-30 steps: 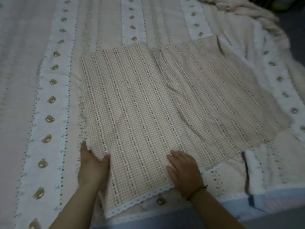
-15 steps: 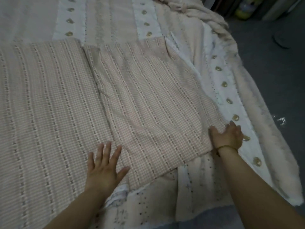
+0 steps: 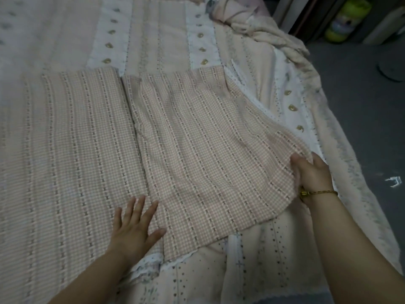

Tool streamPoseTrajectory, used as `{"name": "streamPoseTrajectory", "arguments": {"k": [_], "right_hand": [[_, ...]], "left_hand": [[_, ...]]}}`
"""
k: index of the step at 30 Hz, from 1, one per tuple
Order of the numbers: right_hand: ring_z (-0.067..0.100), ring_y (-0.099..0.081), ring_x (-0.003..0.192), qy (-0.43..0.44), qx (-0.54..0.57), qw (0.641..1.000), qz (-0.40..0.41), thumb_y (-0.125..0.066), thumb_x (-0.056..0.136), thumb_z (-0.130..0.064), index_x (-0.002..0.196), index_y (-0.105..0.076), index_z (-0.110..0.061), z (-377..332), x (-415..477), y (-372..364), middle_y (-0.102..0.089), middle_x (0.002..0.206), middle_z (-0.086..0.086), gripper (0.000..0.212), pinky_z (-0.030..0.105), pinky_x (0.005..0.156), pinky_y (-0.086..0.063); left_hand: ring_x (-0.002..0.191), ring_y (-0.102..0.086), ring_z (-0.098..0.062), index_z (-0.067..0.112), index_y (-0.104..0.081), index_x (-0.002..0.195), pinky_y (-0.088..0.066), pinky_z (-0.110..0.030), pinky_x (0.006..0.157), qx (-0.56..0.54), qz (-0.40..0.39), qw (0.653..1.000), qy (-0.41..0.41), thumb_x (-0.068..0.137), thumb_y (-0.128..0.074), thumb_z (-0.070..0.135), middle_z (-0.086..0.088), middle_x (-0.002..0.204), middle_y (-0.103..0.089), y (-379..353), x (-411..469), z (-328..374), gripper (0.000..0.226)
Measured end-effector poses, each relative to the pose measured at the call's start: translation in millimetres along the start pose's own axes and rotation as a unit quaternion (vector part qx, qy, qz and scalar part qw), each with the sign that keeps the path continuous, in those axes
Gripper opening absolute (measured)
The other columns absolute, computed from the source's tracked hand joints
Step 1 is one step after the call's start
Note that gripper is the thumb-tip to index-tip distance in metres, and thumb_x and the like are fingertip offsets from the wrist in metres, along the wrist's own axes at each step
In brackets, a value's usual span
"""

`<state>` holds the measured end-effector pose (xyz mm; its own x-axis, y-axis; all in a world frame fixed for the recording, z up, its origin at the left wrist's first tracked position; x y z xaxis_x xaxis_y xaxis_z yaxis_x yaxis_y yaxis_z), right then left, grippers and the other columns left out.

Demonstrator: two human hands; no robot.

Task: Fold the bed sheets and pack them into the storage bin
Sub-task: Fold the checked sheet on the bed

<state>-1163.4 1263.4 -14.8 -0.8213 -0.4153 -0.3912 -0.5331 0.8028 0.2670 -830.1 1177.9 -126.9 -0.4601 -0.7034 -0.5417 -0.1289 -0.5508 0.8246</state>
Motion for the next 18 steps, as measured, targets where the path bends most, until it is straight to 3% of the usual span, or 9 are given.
{"name": "streamPoseTrajectory", "arguments": {"k": [2,3,5,8,10,12,14,15,18], "right_hand": [[0.01,-0.061,0.08,0.048,0.048,0.995,-0.074,-0.05,0.091,-0.006,0.089,-0.059,-0.018,-25,-27,-24,-0.067,0.083,-0.009,0.016,0.03,0.084,-0.05],[0.005,-0.062,0.074,0.068,0.068,0.989,-0.116,-0.049,0.091,-0.004,0.085,-0.059,-0.02,-37,-42,-40,-0.068,0.074,-0.013,0.02,0.024,0.077,-0.052],[-0.001,-0.061,0.062,0.104,0.057,0.974,-0.19,-0.048,0.091,-0.002,0.083,-0.058,-0.02,-56,-75,-79,-0.066,0.062,-0.015,0.021,0.014,0.063,-0.052],[-0.004,-0.058,0.065,0.162,0.011,0.944,-0.287,-0.05,0.09,-0.001,0.091,-0.056,-0.017,-75,-133,-150,-0.061,0.076,-0.011,0.017,0.01,0.065,-0.047],[-0.009,-0.058,0.065,0.169,-0.013,0.916,-0.364,-0.049,0.09,0.0,0.099,-0.055,-0.017,-76,-176,-202,-0.061,0.084,-0.008,0.019,0.003,0.063,-0.043],[-0.002,-0.059,0.072,0.171,-0.063,0.875,-0.448,-0.049,0.091,-0.005,0.107,-0.057,-0.013,-66,-228,-264,-0.065,0.095,0.001,0.019,0.003,0.065,-0.041],[0.003,-0.06,0.087,0.205,-0.117,0.828,-0.508,-0.048,0.09,-0.015,0.111,-0.057,-0.004,-42,-269,-312,-0.064,0.1,0.007,0.025,0.011,0.079,-0.046],[0.012,-0.06,0.097,0.217,-0.152,0.798,-0.542,-0.045,0.088,-0.02,0.11,-0.057,-0.001,-26,-298,-349,-0.063,0.103,0.012,0.032,0.023,0.089,-0.047],[0.032,-0.046,0.119,0.295,-0.335,0.686,-0.575,-0.044,0.09,-0.014,0.123,-0.051,-0.001,29,-336,-402,-0.05,0.128,0.02,0.036,0.046,0.104,-0.036]], "left_hand": [[0.144,0.007,-0.015,0.021,0.007,0.147,0.018,-0.034,0.11,-0.131,0.02,0.991,-0.016,0.052,0.01,0.087,0.01,0.151,0.011,9,-6,-2,0.116],[0.144,-0.006,-0.014,0.025,-0.008,0.147,0.002,-0.034,0.115,-0.263,0.042,0.964,-0.008,0.069,-0.01,0.08,0.007,0.154,-0.005,21,-11,-3,0.095],[0.137,-0.025,-0.011,0.024,-0.023,0.144,-0.015,-0.025,0.113,-0.497,0.061,0.865,0.038,0.094,-0.036,0.05,0.009,0.149,-0.026,46,-23,-14,0.058],[0.134,-0.034,-0.019,0.02,-0.025,0.144,-0.022,-0.031,0.114,-0.613,0.091,0.782,0.066,0.095,-0.028,0.038,0.0,0.148,-0.031,80,-30,-52,0.052],[0.124,-0.044,-0.022,0.018,-0.023,0.145,-0.033,-0.033,0.104,-0.688,0.118,0.711,0.086,0.099,-0.022,0.035,-0.007,0.144,-0.037,109,-38,-86,0.049],[0.112,-0.049,-0.021,0.019,-0.024,0.145,-0.036,-0.034,0.093,-0.723,0.154,0.666,0.101,0.099,-0.019,0.039,-0.007,0.137,-0.044,129,-48,-138,0.05],[0.109,-0.051,-0.022,0.019,-0.028,0.144,-0.036,-0.034,0.089,-0.733,0.174,0.648,0.114,0.098,-0.017,0.043,-0.006,0.131,-0.047,139,-57,-178,0.053],[0.113,-0.05,-0.024,0.018,-0.03,0.143,-0.036,-0.035,0.091,-0.737,0.184,0.638,0.126,0.098,-0.017,0.045,-0.007,0.133,-0.047,140,-64,-214,0.055],[0.117,-0.049,-0.029,0.017,-0.034,0.141,-0.037,-0.039,0.096,-0.72,0.147,0.661,0.154,0.096,-0.018,0.048,-0.011,0.134,-0.05,131,-71,-262,0.057]]}}
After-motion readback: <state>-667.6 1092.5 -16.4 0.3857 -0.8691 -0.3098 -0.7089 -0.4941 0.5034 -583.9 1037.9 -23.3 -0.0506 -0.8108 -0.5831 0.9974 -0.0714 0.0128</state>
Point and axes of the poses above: each hand's wrist, its own x-axis towards the middle knuckle, its own y-axis out of the back of the hand, z = x × y, the point moved 2 cm from there along x, towards the middle knuckle
